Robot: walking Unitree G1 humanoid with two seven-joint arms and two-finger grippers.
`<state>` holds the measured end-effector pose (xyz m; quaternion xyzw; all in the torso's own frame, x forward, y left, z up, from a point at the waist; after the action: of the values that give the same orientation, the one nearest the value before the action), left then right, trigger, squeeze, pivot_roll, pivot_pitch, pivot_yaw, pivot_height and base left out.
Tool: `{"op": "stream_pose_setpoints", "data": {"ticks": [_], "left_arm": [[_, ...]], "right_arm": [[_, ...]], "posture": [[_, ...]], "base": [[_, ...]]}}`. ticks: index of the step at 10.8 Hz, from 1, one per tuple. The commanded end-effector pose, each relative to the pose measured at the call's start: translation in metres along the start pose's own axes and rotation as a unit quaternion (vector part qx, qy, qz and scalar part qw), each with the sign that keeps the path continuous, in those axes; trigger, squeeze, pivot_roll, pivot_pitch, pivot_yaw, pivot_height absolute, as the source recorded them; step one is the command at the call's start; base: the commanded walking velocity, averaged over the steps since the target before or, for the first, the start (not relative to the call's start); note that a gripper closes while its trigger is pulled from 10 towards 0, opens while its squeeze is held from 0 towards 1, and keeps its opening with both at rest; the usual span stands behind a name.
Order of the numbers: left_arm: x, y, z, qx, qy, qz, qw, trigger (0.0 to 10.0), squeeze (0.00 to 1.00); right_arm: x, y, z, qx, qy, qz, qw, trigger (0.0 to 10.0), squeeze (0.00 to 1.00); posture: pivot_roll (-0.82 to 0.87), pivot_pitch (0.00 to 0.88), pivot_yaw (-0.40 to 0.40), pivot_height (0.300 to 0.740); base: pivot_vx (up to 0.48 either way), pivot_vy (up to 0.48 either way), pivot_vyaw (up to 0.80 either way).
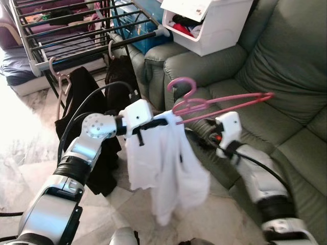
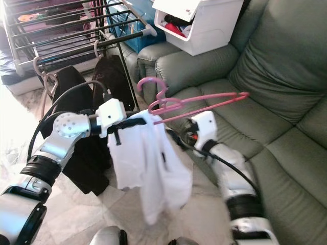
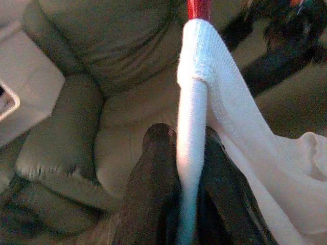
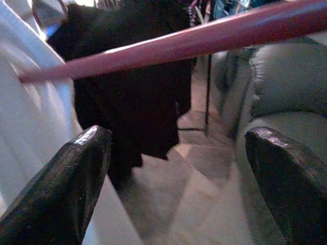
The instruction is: Hang hanger
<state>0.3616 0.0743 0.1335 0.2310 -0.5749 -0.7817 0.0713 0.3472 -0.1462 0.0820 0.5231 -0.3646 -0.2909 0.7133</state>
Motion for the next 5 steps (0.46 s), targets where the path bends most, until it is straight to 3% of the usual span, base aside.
{"op": "stream_pose_setpoints", "data": {"ticks": [1, 3, 5], "left_arm": [[-0.011, 0.01, 0.005, 0.009, 0.017, -0.022, 1.0, 0.0, 0.0], [-0.01, 0.013, 0.006, 0.012, 0.012, -0.027, 0.999, 0.0, 0.0], [-0.005, 0.02, 0.002, 0.025, 0.002, -0.033, 0.999, 0.0, 0.0]], "right_arm": [[-0.006, -0.009, 0.012, -0.011, 0.026, 0.002, 1.0, 10.0, 0.0], [-0.029, -0.015, 0.03, -0.013, 0.11, -0.011, 0.994, 10.0, 0.0], [-0.037, -0.01, 0.033, -0.002, 0.148, -0.018, 0.989, 10.0, 0.0]], "posture": [[-0.06, 0.0, 0.002, 0.74], [-0.07, 0.0, 0.003, 0.74], [-0.07, 0.0, 0.007, 0.74]], "base": [[0.0, 0.0, 0.0], [0.0, 0.0, 0.0], [0.0, 0.0, 0.0]]}}
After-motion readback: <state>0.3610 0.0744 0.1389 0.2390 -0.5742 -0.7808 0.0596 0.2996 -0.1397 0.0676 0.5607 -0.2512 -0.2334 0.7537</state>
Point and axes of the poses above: a point about 5 cm out from each wrist's last joint towards the gripper, its own z axis pointing back from the gripper into the wrist, its own y axis along the axis of the wrist's last joint, x = y × z, the point moved 5 cm from there along -z, pointing out of the wrist towards the gripper, and after that the axes turned 12 degrees about z, right-handed, at the moved point
